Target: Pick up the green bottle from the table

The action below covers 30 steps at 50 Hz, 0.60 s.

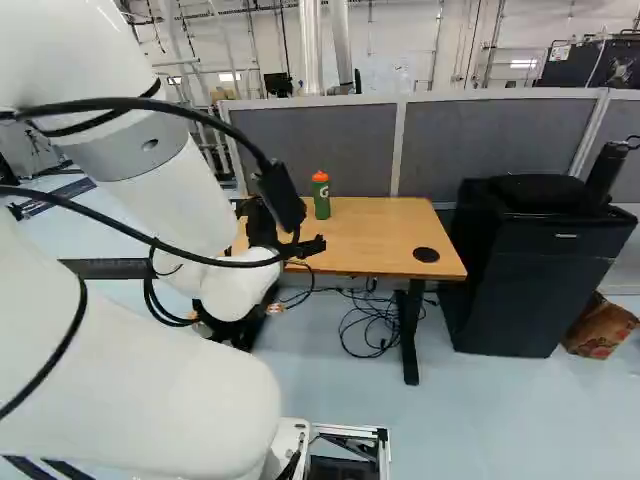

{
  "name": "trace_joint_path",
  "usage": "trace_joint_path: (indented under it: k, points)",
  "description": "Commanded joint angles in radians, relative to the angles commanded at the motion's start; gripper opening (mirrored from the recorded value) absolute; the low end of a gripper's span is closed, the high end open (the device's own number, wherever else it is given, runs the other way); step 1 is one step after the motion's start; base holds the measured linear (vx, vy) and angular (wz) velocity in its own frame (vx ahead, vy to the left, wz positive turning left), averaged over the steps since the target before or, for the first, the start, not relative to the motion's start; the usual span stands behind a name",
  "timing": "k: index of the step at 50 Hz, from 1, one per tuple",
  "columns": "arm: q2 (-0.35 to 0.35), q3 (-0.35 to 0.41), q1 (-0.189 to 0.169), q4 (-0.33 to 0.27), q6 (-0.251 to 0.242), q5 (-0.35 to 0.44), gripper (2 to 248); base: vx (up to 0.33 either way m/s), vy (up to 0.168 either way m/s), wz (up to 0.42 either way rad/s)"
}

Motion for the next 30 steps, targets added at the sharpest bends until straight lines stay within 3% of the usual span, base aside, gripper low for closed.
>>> trace_joint_path:
  k: [30]
  points:
    - [0.000,0.000,0.000,0.000,0.000,0.000,247,0.172,-0.040,-0.019]
